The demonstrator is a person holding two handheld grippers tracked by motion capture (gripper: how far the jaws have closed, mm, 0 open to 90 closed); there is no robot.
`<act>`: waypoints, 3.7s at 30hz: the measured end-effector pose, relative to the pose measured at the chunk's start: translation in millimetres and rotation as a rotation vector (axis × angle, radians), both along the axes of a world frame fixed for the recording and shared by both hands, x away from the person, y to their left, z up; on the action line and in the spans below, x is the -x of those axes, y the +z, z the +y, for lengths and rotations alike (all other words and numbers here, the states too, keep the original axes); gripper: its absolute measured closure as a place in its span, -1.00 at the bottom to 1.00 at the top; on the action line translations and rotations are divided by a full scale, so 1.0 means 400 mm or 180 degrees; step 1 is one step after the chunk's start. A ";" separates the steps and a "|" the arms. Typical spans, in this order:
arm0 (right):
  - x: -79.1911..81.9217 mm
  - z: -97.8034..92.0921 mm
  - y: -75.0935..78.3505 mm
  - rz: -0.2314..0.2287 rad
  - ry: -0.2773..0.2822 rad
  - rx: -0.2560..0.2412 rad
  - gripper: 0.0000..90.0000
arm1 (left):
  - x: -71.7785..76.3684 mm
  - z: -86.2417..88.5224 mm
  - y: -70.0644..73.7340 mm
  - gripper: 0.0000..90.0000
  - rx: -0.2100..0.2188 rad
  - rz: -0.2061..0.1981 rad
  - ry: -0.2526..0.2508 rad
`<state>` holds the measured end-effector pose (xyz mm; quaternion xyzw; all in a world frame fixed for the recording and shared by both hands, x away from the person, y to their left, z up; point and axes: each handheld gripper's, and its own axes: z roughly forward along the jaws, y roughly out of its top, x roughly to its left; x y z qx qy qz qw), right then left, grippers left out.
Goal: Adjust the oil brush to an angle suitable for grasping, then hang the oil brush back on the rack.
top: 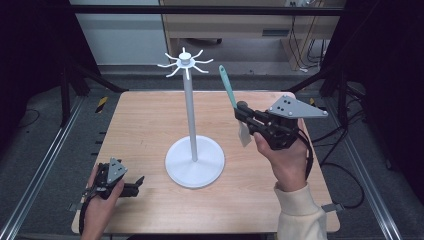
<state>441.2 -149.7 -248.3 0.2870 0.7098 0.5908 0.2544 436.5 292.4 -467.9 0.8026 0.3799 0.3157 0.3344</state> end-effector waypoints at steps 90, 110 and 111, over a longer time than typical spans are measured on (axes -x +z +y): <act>-0.061 0.116 -0.020 0.0132 0.0228 0.0045 0.83 | 0.003 0.004 -0.001 -0.94 -0.0013 0.0010 0.0031; -0.065 0.111 -0.028 0.0087 -0.0037 0.0186 1.00 | 0.003 0.005 0.000 -0.94 -0.0006 0.0012 0.0027; -0.063 0.108 -0.027 0.0079 -0.0096 0.0232 1.00 | 0.003 0.005 0.000 -0.94 -0.0001 0.0011 0.0030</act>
